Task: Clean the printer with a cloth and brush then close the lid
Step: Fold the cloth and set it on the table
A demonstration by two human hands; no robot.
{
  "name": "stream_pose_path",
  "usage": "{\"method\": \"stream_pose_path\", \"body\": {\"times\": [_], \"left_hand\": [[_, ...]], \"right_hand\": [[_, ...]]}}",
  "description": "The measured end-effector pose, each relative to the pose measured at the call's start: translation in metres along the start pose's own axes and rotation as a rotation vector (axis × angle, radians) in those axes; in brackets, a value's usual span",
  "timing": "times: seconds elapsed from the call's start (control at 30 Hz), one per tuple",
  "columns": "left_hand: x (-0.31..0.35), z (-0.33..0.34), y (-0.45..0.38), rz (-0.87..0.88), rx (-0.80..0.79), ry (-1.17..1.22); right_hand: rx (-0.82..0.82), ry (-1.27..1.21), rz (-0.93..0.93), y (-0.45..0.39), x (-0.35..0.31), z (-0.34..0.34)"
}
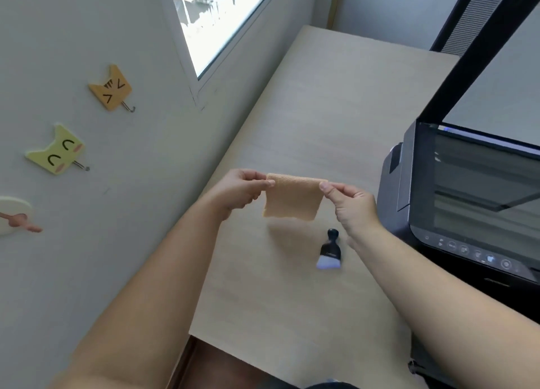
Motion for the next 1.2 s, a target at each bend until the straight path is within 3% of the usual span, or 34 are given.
{"method": "stream_pose_path", "body": {"times": [0.2,0.3,0.5,0.6,0.73,0.83,0.97,1.07,1.2], "left_hand": [[0.050,0.019,-0.029,0.098,0.053,0.264],[0.025,0.025,-0.038,0.045,0.079,0.374],[-0.094,0.049,-0.033,-0.341,0.126,0.359],[-0.119,0.052,-0.026,-0.359,0.201,0.360],[-0.131,0.049,-0.017,-0.292,0.305,0.345],[-0.123,0.047,-0.010,-0.130,0.402,0.054],[-0.096,0.069,0.004,0.376,0.482,-0.645],[-0.085,0.113,0.014,0.607,0.294,-0.823],[-0.104,0.144,0.006,0.526,0.003,-1.017]], "right_hand": [[0.048,-0.118,-0.133,-0.042,-0.043,0.005],[0.053,0.177,-0.248,-0.052,-0.024,0.002],[-0.100,0.794,-0.366,-0.044,0.072,0.005],[-0.131,0.972,-0.363,-0.031,0.097,-0.003],[-0.165,1.033,-0.379,-0.025,0.101,-0.010],[-0.132,1.019,-0.379,-0.027,0.096,-0.020],[-0.020,0.900,-0.212,-0.028,0.096,-0.039],[-0.035,0.932,-0.109,-0.025,0.104,-0.040],[-0.016,0.894,-0.045,-0.025,0.105,-0.036]]}}
Point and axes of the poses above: each hand's wrist, its own y-axis away from the middle knuckle, its own z-axis out of the palm, x = y × z, the point moved 6 cm from there along -y, towards the middle knuckle, and after that the axes turned 9 degrees about x, right-handed, at the moved point
